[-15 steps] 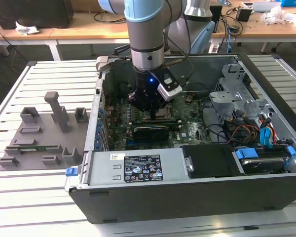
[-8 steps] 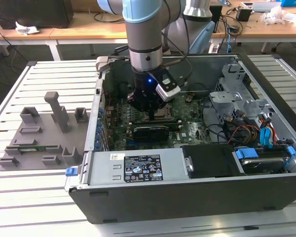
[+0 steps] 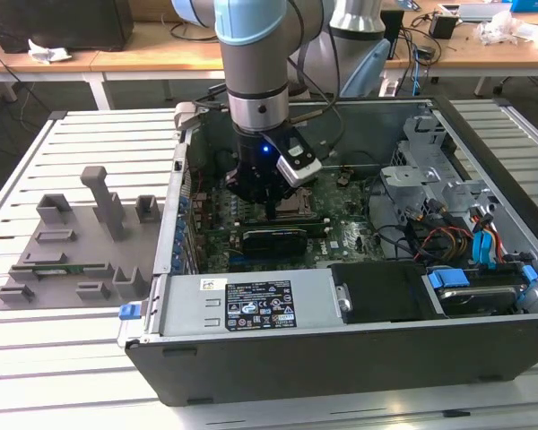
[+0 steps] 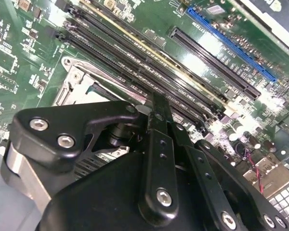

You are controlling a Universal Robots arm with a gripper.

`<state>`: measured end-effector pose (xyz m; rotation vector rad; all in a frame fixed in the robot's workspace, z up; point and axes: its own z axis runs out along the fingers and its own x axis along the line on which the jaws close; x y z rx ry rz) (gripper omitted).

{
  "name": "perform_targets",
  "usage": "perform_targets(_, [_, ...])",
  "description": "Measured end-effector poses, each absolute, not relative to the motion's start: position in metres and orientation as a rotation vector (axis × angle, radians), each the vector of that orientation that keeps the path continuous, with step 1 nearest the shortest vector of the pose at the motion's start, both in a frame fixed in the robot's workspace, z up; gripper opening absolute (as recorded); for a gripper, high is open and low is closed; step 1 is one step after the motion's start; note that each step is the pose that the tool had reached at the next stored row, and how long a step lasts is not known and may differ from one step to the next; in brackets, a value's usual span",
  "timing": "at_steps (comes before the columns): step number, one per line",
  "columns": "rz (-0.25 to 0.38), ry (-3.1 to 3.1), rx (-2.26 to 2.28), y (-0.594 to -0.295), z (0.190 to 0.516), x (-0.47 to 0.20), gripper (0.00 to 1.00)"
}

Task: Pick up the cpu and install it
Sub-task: 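Install the second cpu locking lever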

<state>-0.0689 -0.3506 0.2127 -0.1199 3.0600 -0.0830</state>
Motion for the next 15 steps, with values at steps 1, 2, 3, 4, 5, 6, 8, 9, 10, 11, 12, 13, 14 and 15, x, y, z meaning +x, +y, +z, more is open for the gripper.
perform_targets(1, [-0.077, 3.060, -0.120, -0.352, 0.213, -0.069, 0.11])
perform_targets(2, [-0.059, 3.060, -0.119, -0.354, 0.213, -0.070, 0.11])
perform_targets(3, [-0.038, 3.060, -0.118, -0.356, 0.213, -0.070, 0.11])
perform_targets(4, [-0.026, 3.060, -0.118, -0.356, 0.213, -0.070, 0.11])
perform_targets(5, [-0.017, 3.060, -0.117, -0.357, 0.213, -0.071, 0.11])
perform_targets(6, [-0.007, 3.059, -0.117, -0.358, 0.213, -0.071, 0.11])
perform_targets(8, [0.011, 3.059, -0.116, -0.359, 0.213, -0.072, 0.11])
perform_targets(9, [0.020, 3.059, -0.116, -0.360, 0.213, -0.072, 0.11])
perform_targets(10, [0.035, 3.058, -0.115, -0.361, 0.213, -0.073, 0.11])
perform_targets(11, [0.055, 3.057, -0.114, -0.364, 0.212, -0.074, 0.11])
perform_targets(12, [0.068, 3.057, -0.114, -0.366, 0.212, -0.074, 0.11])
perform_targets(13, [0.087, 3.056, -0.113, -0.369, 0.212, -0.074, 0.11])
perform_targets(14, [0.115, 3.054, -0.112, -0.371, 0.212, -0.075, 0.11])
perform_targets(15, [0.130, 3.053, -0.111, -0.372, 0.211, -0.075, 0.11])
